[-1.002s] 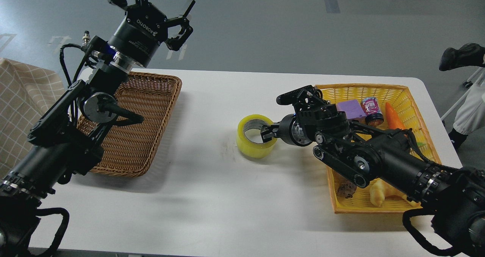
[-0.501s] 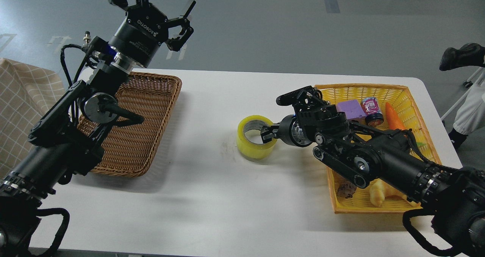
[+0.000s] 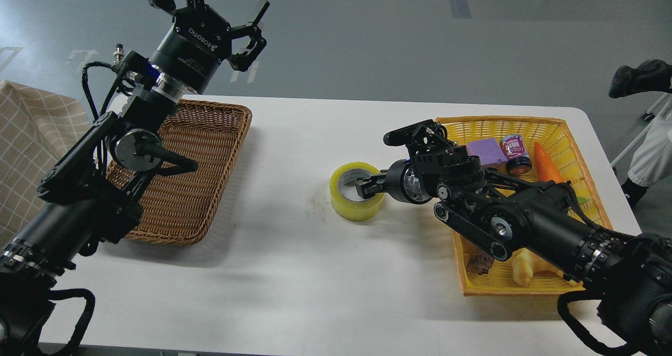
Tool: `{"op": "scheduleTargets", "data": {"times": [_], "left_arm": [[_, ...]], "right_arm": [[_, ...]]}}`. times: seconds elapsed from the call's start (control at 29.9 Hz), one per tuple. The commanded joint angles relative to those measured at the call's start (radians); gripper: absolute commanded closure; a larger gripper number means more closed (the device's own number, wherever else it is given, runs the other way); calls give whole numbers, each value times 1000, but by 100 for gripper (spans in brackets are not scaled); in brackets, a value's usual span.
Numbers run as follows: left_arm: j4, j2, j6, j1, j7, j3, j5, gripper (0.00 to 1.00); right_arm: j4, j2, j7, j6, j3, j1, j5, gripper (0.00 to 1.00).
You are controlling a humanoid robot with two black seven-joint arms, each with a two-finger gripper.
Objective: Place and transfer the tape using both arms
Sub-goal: 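Lower the tape roll onto the table and open the right gripper, then withdraw the right gripper back above the yellow basket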
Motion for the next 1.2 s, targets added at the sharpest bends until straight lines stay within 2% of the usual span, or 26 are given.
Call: {"op": "scheduleTargets", "data": {"times": [0.0, 0.3, 0.47, 0.7, 0.9, 1.17], "left_arm": [[0, 1, 0, 1, 0, 1, 0, 2], [0, 7, 0, 1, 0, 1, 0, 2], [0, 7, 0, 1, 0, 1, 0, 2], [0, 7, 0, 1, 0, 1, 0, 2], [0, 6, 0, 7, -2, 1, -1, 2], [8, 9, 0, 7, 0, 4, -1, 2]], "right_arm": [[10, 0, 0, 0, 0, 11, 1, 1], [100, -2, 0, 0, 6, 49, 1, 1], [157, -66, 0, 0, 40, 57, 1, 1], [231, -172, 1, 0, 205, 46, 2, 1], [231, -192, 1, 0, 332, 29, 22, 1], [231, -203, 9, 0, 584, -9, 240, 1]]}}
